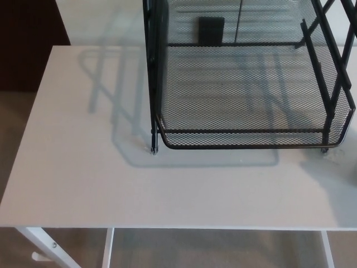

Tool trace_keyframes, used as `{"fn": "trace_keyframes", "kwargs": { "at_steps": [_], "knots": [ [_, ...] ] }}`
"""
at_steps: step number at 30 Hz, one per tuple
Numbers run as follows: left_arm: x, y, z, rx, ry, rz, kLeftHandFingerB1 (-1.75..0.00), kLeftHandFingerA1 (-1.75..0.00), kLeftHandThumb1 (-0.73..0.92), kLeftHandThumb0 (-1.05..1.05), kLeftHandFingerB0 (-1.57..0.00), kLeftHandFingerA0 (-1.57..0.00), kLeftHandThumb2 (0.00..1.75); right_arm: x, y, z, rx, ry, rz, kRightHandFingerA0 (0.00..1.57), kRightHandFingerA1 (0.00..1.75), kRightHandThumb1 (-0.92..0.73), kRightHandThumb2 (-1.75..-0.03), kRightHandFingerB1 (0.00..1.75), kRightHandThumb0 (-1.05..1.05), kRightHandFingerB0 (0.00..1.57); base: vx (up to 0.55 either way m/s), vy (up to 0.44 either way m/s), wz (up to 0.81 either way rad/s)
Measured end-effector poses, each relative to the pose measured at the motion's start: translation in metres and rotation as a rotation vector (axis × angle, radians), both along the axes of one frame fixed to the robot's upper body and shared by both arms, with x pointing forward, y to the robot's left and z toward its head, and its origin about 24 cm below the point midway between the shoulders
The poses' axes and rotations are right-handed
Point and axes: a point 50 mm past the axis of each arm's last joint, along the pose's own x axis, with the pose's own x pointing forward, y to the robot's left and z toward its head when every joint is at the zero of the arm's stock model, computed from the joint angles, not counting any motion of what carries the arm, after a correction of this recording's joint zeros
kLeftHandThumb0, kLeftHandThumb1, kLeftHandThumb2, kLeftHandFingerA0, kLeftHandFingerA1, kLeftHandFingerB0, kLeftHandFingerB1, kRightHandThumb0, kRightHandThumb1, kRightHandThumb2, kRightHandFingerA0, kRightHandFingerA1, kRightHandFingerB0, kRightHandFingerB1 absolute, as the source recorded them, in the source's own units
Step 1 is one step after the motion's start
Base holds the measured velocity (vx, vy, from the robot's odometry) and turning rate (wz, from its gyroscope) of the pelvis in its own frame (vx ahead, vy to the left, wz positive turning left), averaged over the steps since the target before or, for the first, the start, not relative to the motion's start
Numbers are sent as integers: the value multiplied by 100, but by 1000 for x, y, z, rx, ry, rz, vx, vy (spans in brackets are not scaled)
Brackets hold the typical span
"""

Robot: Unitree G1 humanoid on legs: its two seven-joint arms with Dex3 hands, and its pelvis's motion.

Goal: The robot walks towards a desk on which a file tray is kept in the middle and a toilet paper roll is kept on its right. The robot uses its right hand to hook on finger in the gap of the roll and grabs it, lifts it and places it on the tray.

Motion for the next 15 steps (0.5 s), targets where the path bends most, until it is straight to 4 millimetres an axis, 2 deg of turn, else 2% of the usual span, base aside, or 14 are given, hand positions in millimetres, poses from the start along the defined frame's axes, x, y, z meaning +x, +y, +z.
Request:
{"fn": "trace_keyframes", "kwargs": {
  "at_steps": [1,2,9,10,11,12,13,14,15],
  "knots": [
    [0,0,0,0,1,0,-68,-81,85,-91,-20,-48,69,-2,-3,-1,3,4,-13,22,45,-50,-71,38,-46,19,0,0,0],
    [-1,0,0,1,2,0,-70,-84,88,-91,-18,-46,67,-4,-7,-2,7,10,-25,26,40,-59,-58,30,-42,20,0,0,0],
    [0,1,1,6,2,-8,-69,-82,87,-90,-20,-47,68,-17,-22,-6,11,30,-66,27,39,-59,-59,30,-46,20,0,0,0],
    [1,1,2,9,-3,-13,-67,-77,67,-88,-23,-47,105,-19,-22,-7,11,38,-66,26,39,-59,-59,30,-45,20,0,0,0],
    [2,1,3,12,-7,-17,-68,-81,86,-90,-21,-49,69,-20,-22,-9,10,46,-64,26,39,-58,-58,29,-42,20,0,0,0],
    [3,1,3,13,-10,-19,-67,-80,86,-90,-20,-47,69,-21,-22,-10,10,54,-62,21,45,-52,-69,37,-47,19,0,0,0],
    [3,1,4,14,-10,-20,-67,-80,86,-90,-20,-47,69,-22,-21,-11,8,59,-56,21,45,-52,-69,37,-47,19,0,0,0],
    [3,1,4,14,-9,-20,-66,-77,67,-88,-22,-46,106,-22,-20,-12,7,63,-51,21,46,-51,-70,38,-46,18,0,0,0],
    [3,1,3,14,-9,-19,-69,-82,90,-90,-20,-47,67,-23,-19,-13,6,68,-46,21,46,-50,-71,38,-47,18,0,0,0]
  ]
}}
